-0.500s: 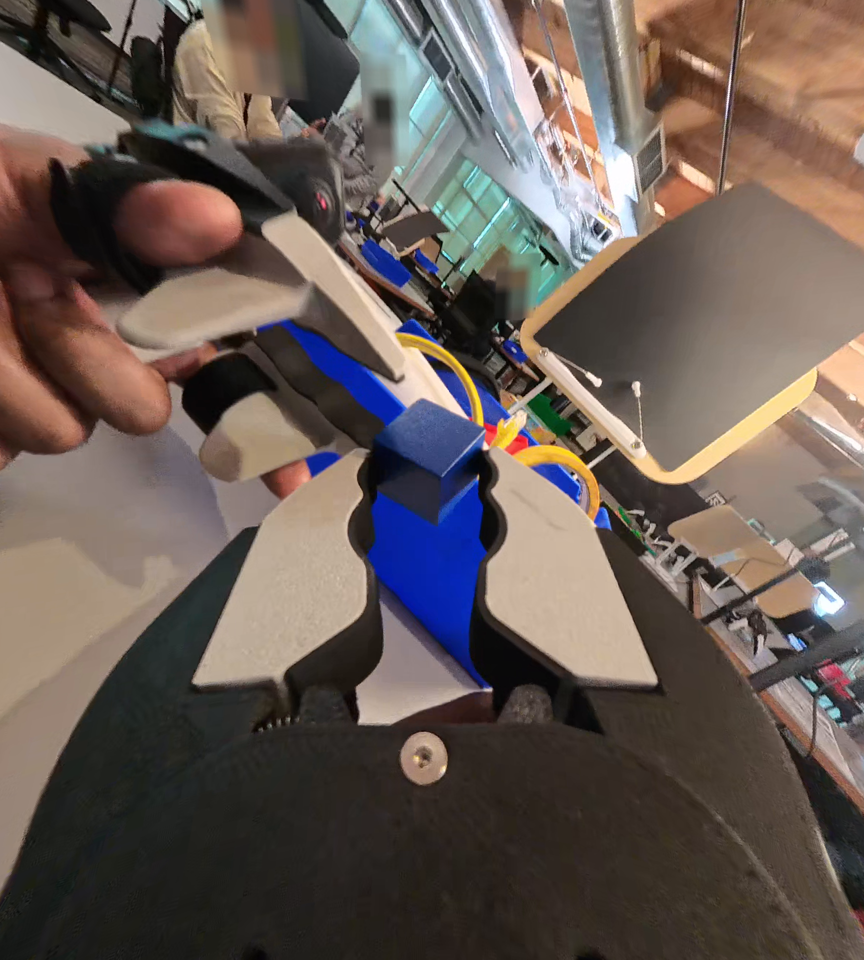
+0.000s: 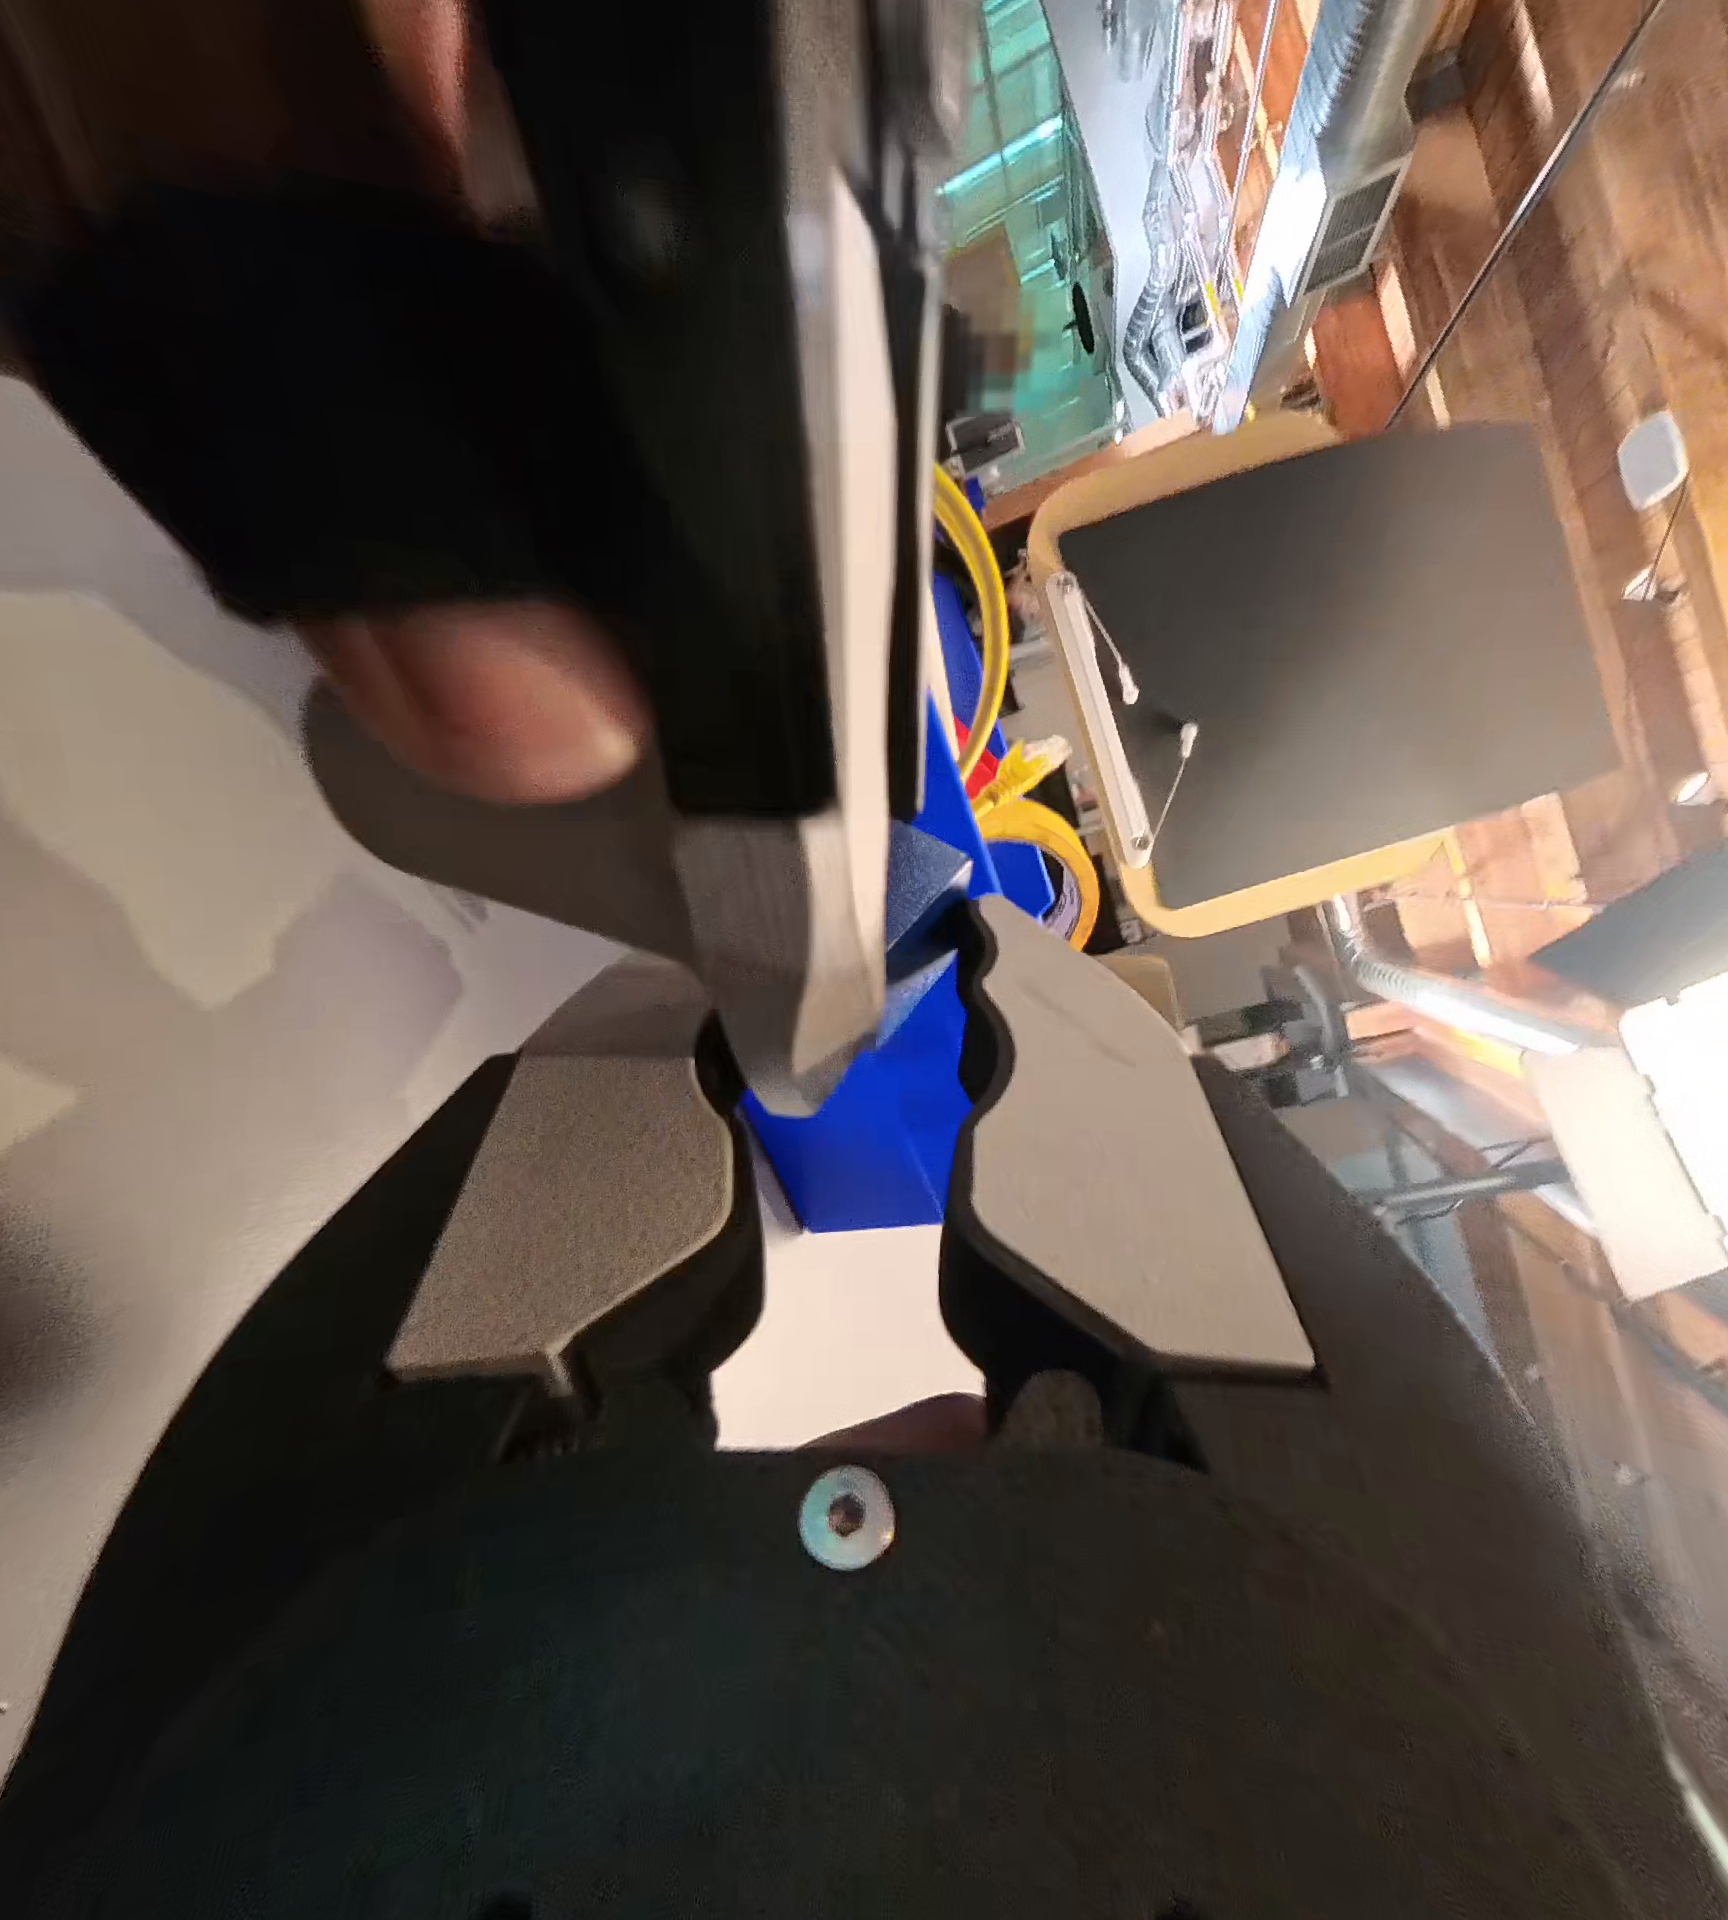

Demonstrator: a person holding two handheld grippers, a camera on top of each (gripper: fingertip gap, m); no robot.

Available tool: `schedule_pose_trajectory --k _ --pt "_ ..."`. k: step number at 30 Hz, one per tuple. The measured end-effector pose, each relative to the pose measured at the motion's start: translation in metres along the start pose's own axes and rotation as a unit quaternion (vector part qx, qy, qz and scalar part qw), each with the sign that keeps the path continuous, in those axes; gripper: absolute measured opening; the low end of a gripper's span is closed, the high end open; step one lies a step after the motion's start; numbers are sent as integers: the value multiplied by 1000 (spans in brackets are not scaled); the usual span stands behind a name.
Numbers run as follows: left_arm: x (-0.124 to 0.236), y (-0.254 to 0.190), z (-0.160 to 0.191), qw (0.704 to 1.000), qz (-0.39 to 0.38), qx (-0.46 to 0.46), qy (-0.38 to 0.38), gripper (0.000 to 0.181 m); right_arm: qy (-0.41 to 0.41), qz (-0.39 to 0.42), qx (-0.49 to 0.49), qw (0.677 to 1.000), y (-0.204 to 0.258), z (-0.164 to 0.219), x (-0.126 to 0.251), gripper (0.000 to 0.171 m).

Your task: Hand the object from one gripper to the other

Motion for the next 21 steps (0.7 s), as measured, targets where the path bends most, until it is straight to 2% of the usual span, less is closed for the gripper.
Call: schedule_pose_trajectory --k 1,4,6,8,10,13,15,16,19,21 --pt "0 -2 1 1000 -12 -19 -1 38 -5 4 18 1000 3 -2 1 37" --pt "2 -4 2 998 -46 -52 -12 36 -14 30 66 997 6 -4 2 37" --pt "6 1 -1 998 -32 6 -49 34 -30 57 65 996 1 -5 5 38" --pt "12 10 -6 985 31 121 -119 34 -47 64 0 997 -8 -6 8 42" --pt "19 22 -8 933 111 272 -207 33 -60 43 -120 990 -17 -7 12 49" --pt "21 34 -3 792 228 474 -312 33 -86 18 -273 958 -27 -12 17 53" --pt "15 32 3 718 267 548 -336 32 -107 17 -308 945 -30 -16 19 53" --pt "14 28 5 700 271 565 -343 32 -118 22 -308 944 -31 -18 20 51" --pt "14 17 7 683 282 573 -355 32 -141 25 -274 951 -28 -26 23 49" --pt "14 10 3 701 299 552 -338 32 -148 29 -255 955 -24 -29 24 50"
Point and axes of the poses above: each gripper's, where its closed fingertips meet, x back along the fingers, z out of its underside, y = z × x across the jaws, the point moved 8 cm from there along x, back along the fingers, and after that the axes turned 4 degrees about -x, right-handed, at the moved point
